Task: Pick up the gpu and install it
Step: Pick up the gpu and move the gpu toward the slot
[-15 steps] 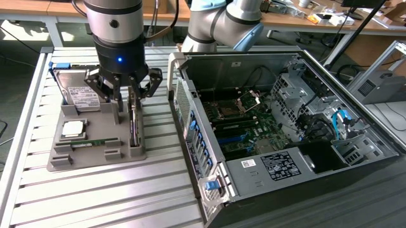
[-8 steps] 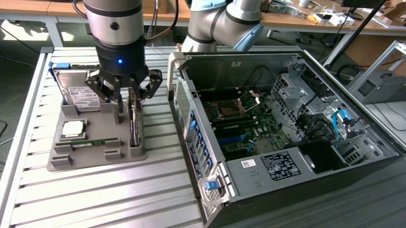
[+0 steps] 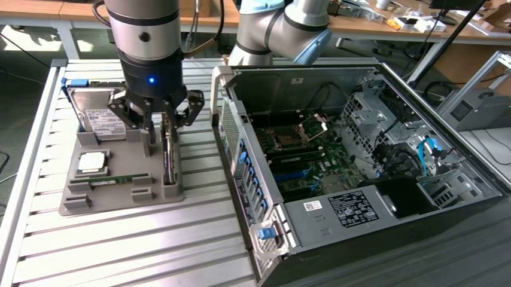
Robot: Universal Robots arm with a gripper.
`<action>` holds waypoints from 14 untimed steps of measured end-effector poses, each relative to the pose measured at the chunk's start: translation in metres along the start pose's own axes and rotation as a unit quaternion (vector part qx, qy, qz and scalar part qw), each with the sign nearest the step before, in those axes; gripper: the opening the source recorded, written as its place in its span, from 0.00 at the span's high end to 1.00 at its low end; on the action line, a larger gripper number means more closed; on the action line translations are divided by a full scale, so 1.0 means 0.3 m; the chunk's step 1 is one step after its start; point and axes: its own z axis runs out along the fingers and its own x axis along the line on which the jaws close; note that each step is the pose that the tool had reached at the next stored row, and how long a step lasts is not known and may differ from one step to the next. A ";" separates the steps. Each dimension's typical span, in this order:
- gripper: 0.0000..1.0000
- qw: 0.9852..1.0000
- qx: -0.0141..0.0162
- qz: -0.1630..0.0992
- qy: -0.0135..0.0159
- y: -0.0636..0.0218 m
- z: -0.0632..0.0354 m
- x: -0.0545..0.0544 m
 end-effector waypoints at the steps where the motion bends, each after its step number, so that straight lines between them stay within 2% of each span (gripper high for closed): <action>1: 0.58 1.000 0.000 0.000 0.000 0.000 0.005 0.000; 14: 0.58 1.000 0.001 0.000 0.000 -0.001 0.038 0.001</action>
